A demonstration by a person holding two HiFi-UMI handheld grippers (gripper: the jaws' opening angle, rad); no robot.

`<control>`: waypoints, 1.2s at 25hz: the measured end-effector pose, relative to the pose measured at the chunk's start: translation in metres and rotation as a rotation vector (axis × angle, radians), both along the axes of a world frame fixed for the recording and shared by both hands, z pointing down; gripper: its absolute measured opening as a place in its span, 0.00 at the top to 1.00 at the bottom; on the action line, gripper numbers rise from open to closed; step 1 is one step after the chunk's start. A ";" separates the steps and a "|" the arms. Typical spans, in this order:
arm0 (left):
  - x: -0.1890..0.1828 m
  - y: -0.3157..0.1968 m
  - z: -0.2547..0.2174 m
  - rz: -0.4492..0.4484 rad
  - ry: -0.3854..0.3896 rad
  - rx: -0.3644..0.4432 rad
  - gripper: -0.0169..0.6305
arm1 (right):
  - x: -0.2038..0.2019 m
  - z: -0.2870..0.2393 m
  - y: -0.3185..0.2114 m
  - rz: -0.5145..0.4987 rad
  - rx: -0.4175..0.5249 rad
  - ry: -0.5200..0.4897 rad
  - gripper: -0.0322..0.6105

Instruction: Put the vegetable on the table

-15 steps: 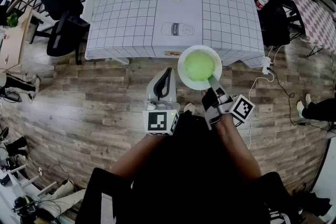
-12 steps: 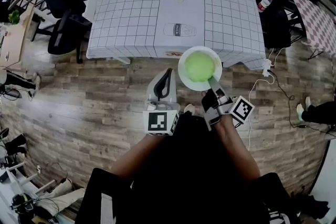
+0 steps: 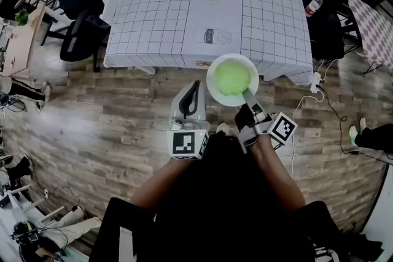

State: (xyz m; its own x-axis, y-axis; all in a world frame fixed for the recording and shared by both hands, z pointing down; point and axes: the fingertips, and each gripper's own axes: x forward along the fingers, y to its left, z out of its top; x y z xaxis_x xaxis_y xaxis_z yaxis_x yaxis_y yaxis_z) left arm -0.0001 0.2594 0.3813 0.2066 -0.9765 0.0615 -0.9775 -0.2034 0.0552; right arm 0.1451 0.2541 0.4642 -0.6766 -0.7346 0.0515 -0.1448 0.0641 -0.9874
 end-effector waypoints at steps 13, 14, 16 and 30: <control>0.027 -0.015 0.008 -0.051 -0.033 0.047 0.96 | 0.040 0.015 -0.018 -0.017 0.030 -0.012 0.92; 0.027 -0.015 0.007 -0.052 -0.033 0.046 0.96 | 0.040 0.014 -0.017 -0.015 0.030 -0.016 0.92; 0.027 -0.014 0.001 -0.047 -0.036 0.045 0.96 | 0.040 0.007 -0.015 -0.008 0.023 -0.017 0.92; 0.020 -0.066 0.006 -0.008 -0.009 0.032 0.96 | 0.032 0.002 -0.062 0.014 0.015 0.005 0.92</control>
State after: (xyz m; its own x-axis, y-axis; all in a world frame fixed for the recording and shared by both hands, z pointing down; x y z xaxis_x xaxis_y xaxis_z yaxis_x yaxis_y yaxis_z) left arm 0.0196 0.1937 0.3877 0.1987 -0.9795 0.0317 -0.9795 -0.1974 0.0399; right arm 0.1768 0.1920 0.4664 -0.6659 -0.7447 0.0440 -0.1508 0.0766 -0.9856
